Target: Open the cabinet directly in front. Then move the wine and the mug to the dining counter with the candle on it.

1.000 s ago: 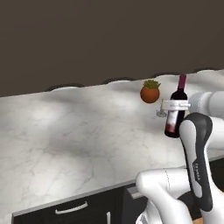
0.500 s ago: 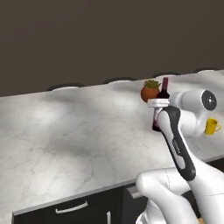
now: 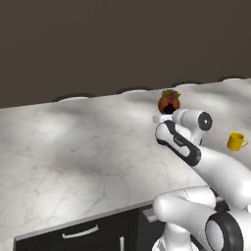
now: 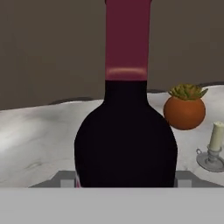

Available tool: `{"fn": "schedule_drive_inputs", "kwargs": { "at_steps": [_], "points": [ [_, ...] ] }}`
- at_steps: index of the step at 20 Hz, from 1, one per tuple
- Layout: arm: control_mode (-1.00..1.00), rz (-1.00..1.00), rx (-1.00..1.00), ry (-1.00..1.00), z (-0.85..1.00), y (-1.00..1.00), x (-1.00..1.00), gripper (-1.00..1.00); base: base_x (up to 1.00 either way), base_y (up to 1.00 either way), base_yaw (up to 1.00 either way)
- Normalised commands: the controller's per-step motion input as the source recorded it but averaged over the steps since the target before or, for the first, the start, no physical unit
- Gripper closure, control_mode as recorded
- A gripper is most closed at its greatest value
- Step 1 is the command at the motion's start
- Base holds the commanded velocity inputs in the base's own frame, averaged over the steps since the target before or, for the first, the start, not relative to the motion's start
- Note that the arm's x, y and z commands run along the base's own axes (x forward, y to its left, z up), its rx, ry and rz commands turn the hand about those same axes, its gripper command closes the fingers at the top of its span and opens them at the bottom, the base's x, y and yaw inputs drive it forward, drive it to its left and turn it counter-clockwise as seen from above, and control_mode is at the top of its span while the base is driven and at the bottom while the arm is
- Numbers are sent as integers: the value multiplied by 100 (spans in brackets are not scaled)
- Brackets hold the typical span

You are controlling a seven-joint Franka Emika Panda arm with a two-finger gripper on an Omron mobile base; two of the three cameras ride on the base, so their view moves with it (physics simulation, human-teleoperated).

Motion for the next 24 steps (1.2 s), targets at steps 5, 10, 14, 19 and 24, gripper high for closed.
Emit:
{"fn": "schedule_drive_inputs", "kwargs": {
  "at_steps": [5, 10, 14, 19, 24],
  "points": [
    [-100, 0, -7, -28, -64, 0, 92, 100, 0, 0, 0],
    [-100, 0, 0, -12, -21, 0, 21, 100, 0, 0, 0],
    [-100, 0, 0, 0, -22, 0, 1, 100, 0, 0, 0],
    [-100, 0, 0, 0, -48, 0, 3, 100, 0, 0, 0],
    [-100, 0, 0, 0, -27, 0, 1, 100, 0, 0, 0]
  ]
}}
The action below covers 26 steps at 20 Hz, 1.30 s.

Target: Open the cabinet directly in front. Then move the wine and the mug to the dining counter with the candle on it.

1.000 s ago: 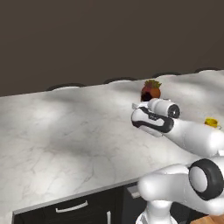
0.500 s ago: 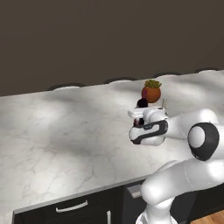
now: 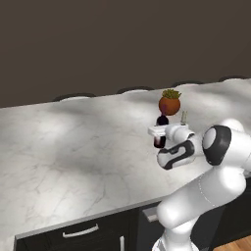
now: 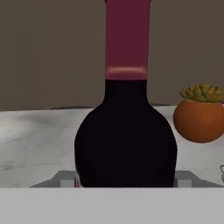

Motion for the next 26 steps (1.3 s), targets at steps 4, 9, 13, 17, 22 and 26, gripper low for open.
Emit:
{"fn": "schedule_drive_inputs", "kwargs": {
  "at_steps": [4, 9, 13, 17, 22, 26],
  "points": [
    [-100, 0, 0, -1, -36, 0, 0, 100, 0, 0, 0],
    [-100, 0, 0, -4, -37, 0, 0, 100, 0, 0, 0],
    [-100, 0, 3, -10, -24, 0, 0, 100, 0, 0, 0],
    [-100, -2, 0, -23, -34, 0, 9, 100, 0, 0, 0],
    [-100, -6, 0, -19, -32, 0, 44, 100, 0, 0, 0],
    [-100, -2, 0, -9, -22, 3, 33, 100, 0, 0, 0]
  ]
}}
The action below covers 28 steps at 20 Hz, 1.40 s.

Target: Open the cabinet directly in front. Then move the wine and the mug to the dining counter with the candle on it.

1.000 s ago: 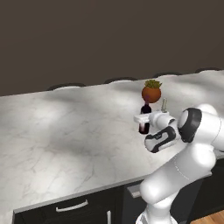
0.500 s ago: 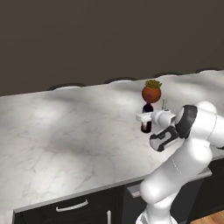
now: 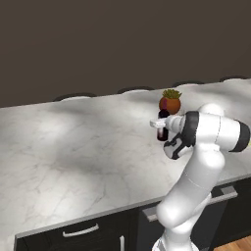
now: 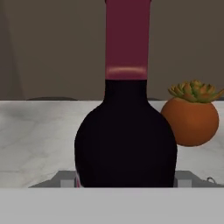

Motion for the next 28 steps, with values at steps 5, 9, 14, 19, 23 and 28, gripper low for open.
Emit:
{"fn": "schedule_drive_inputs", "kwargs": {
  "at_steps": [5, 9, 14, 19, 23, 28],
  "points": [
    [-100, 0, 3, -8, -49, -1, 0, 100, 0, 0, 0],
    [-100, 0, 7, -13, -69, -4, 0, 100, 0, 0, 0],
    [-100, 0, 5, -9, -36, 0, 0, 100, 0, 0, 0],
    [-100, 0, 1, -10, -18, 0, 0, 100, 0, 0, 0],
    [-100, 0, -5, -29, -55, 0, 0, 100, 0, 0, 0],
    [-100, 0, -4, -28, -39, 0, 3, 100, 0, 0, 0]
  ]
}}
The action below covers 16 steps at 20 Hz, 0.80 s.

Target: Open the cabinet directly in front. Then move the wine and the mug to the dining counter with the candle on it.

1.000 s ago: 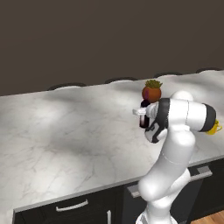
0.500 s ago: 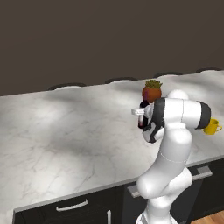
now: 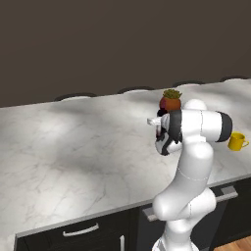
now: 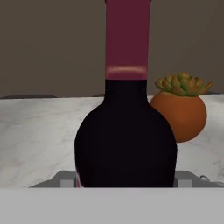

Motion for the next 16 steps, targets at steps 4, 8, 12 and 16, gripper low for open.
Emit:
{"fn": "schedule_drive_inputs", "kwargs": {
  "at_steps": [4, 8, 12, 16],
  "points": [
    [-100, 0, 0, -2, -1, 0, 0, 100, 0, 0, 0],
    [-100, 0, 0, 0, -23, -1, 0, 100, 0, 0, 0],
    [-100, 0, 0, 0, -32, -2, 0, 100, 0, 0, 0],
    [-100, 0, 0, 0, -23, 0, 0, 100, 0, 0, 0]
  ]
}}
